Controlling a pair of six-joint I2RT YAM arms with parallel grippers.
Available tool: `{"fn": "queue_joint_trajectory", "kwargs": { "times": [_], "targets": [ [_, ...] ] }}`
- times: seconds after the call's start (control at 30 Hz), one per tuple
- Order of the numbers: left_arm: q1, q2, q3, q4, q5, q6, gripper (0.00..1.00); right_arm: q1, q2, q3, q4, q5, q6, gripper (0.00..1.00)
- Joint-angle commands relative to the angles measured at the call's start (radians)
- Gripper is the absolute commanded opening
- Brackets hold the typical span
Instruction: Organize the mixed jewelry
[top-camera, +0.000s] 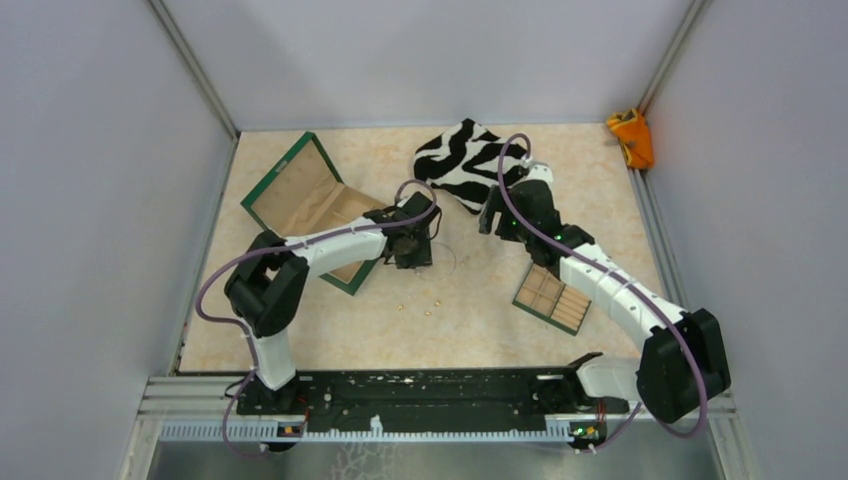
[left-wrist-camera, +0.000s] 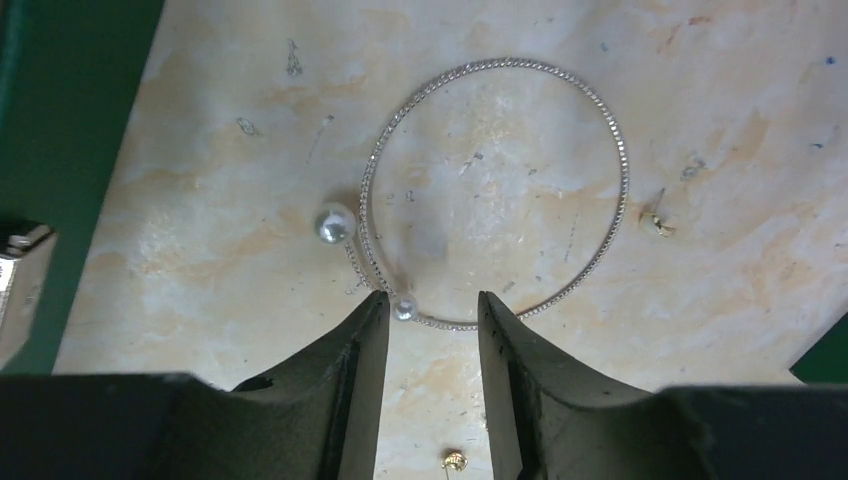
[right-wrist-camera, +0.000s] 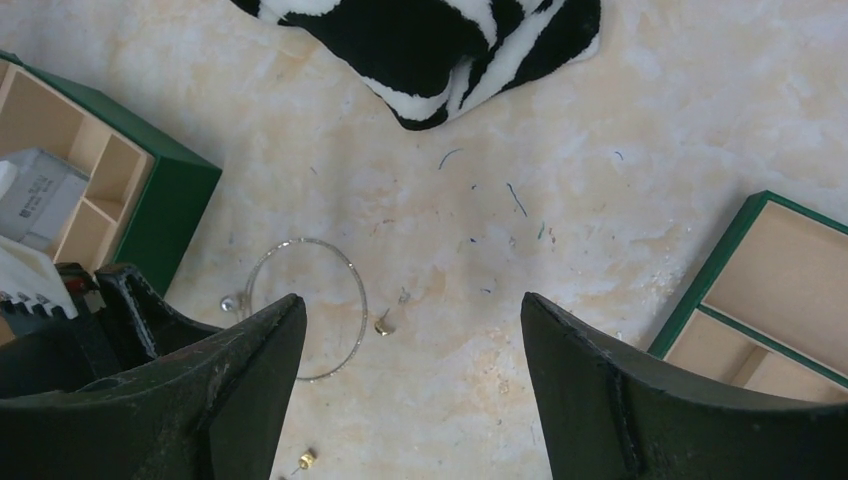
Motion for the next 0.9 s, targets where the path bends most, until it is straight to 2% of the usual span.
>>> {"fn": "queue_joint_trajectory", "kwargs": {
  "times": [0.0, 0.07, 0.23, 0.37, 0.5, 0.6, 0.87],
  "targets": [
    [0.001, -0.073, 0.059, -0.026, -0.060, 0.038, 0.47, 0.011, 0.024, 0.005, 0.031, -0.033, 0.026, 0.79],
    [0.002, -0.052, 0.101, -0.037, -0.091, 0.112, 0.51, 0.011, 0.029, -0.004, 0.025, -0.035, 0.034, 0.79],
    [0.007, 0.110, 0.274, -0.113, -0.138, 0.298, 0.50, 0.011, 0.015, -0.014, 0.023, -0.047, 0.041, 0.79],
    [0.007, 0.222, 0.375, -0.194, -0.187, 0.354, 0.48, 0.011, -0.003, -0.017, 0.012, -0.042, 0.040, 0.79],
    [0.025, 0.232, 0.353, -0.191, -0.187, 0.343, 0.47, 0.011, -0.012, -0.025, 0.007, -0.037, 0.040, 0.79],
    [0.048, 0.232, 0.320, -0.202, -0.168, 0.306, 0.41, 0.011, -0.009, -0.028, 0.011, -0.042, 0.040, 0.79],
    [0.052, 0.159, 0.180, -0.180, -0.158, 0.225, 0.33, 0.011, 0.022, -0.013, 0.024, -0.063, 0.039, 0.79]
  ]
}}
